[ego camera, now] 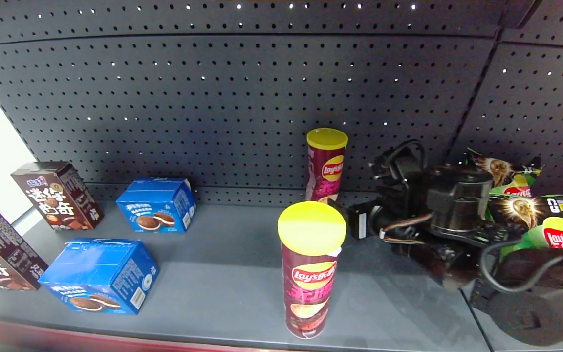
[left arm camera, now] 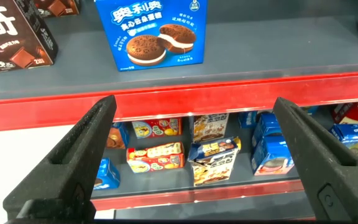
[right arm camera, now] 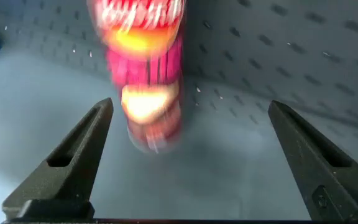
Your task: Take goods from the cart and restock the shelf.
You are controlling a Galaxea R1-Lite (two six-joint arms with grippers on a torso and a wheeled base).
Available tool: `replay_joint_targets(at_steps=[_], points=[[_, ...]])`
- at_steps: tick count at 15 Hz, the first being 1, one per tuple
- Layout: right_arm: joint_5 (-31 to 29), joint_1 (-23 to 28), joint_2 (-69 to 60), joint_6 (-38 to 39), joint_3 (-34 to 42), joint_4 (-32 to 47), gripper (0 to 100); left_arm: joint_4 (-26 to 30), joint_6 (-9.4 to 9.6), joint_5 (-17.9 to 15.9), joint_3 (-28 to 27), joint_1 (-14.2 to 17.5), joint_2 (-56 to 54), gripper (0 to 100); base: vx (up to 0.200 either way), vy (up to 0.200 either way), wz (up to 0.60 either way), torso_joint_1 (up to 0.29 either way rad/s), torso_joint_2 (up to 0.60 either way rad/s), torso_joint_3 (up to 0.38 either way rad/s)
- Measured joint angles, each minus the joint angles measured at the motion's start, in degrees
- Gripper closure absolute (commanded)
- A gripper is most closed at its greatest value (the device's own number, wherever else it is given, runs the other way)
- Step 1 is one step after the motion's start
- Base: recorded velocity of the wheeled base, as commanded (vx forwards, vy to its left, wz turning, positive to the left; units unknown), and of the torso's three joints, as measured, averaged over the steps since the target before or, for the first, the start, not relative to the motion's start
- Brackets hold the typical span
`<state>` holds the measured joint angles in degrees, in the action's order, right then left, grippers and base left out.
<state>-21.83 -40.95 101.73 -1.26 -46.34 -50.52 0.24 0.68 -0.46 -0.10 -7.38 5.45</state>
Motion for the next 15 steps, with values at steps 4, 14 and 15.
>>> replay_joint_targets(at_steps=[4,14,15], points=[[2.22,0.33,-14.14,-2.65,13.98,-0.30,0,0.02,0.02,0.02,0.00,-0.01,0.00,0,0.000,0.000,0.00,0.000,0.00,0.000],[9.22,18.49,-55.39,-2.95,35.21,12.95,0,0.00,0.00,0.02,0.00,0.00,0.00,0,0.000,0.000,0.00,0.000,0.00,0.000],[10.68,20.99,-58.98,-2.88,37.77,13.82,0,0.00,0.02,0.02,0.00,0.00,0.00,0,0.000,0.000,0.00,0.000,0.00,0.000]])
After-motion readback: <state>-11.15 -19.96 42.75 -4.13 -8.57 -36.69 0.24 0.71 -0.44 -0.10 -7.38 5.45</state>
